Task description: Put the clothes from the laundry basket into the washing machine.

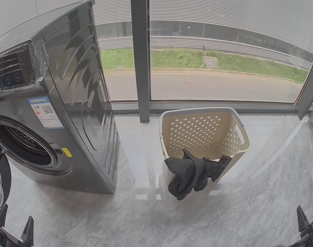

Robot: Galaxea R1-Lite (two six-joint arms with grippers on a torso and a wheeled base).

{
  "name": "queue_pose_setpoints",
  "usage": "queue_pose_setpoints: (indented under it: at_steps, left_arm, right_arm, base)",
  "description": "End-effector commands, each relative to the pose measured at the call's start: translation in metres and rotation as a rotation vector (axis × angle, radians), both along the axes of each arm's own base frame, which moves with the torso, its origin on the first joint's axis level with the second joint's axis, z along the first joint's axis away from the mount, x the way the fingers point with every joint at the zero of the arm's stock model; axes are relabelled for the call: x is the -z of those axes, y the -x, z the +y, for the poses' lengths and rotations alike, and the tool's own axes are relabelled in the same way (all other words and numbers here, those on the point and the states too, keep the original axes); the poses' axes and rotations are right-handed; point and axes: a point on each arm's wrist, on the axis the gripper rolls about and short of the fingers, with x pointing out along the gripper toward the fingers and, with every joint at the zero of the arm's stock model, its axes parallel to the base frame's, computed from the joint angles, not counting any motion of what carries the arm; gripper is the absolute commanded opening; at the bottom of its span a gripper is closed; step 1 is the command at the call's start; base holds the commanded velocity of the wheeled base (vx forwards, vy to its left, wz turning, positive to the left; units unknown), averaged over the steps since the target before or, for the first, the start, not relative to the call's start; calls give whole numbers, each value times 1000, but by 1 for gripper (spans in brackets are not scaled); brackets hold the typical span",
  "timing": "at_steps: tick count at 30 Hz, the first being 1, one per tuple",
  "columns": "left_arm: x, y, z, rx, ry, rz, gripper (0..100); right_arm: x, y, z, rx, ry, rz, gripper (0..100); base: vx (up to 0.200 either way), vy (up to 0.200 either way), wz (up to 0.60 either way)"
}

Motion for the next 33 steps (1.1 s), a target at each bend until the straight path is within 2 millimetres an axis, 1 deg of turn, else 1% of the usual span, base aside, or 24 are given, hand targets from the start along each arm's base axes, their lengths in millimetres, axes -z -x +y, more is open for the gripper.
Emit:
queue_pose_setpoints:
  at_steps: [1,6,18,33]
  left_arm:
    - [5,0,0,0,0,2,100]
    - [5,0,0,0,0,1,100]
    - [5,0,0,0,0,1,100]
    - [5,0,0,0,0,1,100]
  right_arm:
    - [5,0,0,0,0,2,100]
    - [5,0,0,0,0,2,100]
    - [5,0,0,0,0,2,100]
    - [5,0,0,0,0,2,100]
  base:
    - [0,0,0]
    - [0,0,0]
    - [0,-200,0]
    - [0,0,0]
